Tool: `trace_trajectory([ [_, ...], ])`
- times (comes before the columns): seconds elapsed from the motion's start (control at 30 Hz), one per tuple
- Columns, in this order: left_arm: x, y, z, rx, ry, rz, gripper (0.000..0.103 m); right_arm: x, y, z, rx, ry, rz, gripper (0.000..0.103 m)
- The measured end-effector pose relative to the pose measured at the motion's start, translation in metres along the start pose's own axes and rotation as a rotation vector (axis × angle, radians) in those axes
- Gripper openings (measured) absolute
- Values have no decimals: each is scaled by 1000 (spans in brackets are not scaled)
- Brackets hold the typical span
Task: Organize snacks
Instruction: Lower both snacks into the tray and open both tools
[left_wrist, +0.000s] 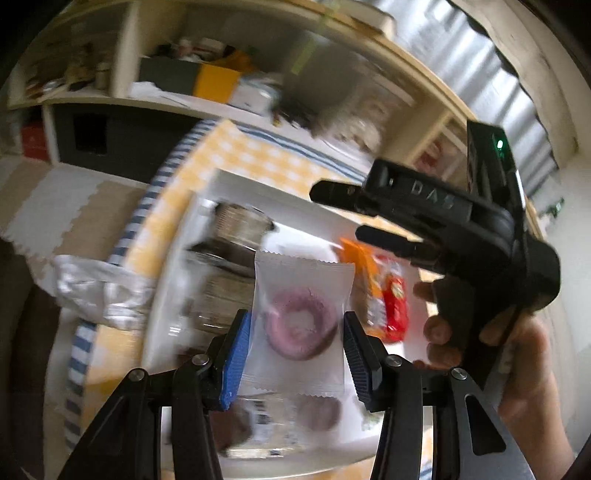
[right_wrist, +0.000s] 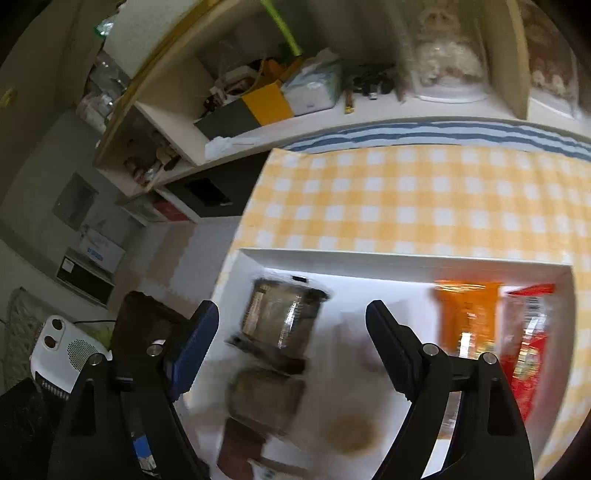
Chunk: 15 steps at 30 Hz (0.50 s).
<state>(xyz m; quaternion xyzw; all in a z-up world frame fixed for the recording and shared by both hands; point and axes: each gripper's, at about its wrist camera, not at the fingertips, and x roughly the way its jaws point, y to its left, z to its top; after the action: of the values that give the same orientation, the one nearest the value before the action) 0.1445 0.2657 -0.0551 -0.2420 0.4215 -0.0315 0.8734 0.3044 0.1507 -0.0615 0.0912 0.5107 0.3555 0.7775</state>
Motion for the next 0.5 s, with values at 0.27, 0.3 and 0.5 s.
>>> trace_trajectory([
  [0.27,38,-33,2,31,102,-132,49,-39,-36,-3,11,-12,-24,84],
  [0.3,43,-35,5,22,103,-158,52,-44,-40,-5,13,-17,-22,84],
  [0.5,59,-30,8,31,123,-137,103,-67,-51,-17,9,-21,-18,84],
])
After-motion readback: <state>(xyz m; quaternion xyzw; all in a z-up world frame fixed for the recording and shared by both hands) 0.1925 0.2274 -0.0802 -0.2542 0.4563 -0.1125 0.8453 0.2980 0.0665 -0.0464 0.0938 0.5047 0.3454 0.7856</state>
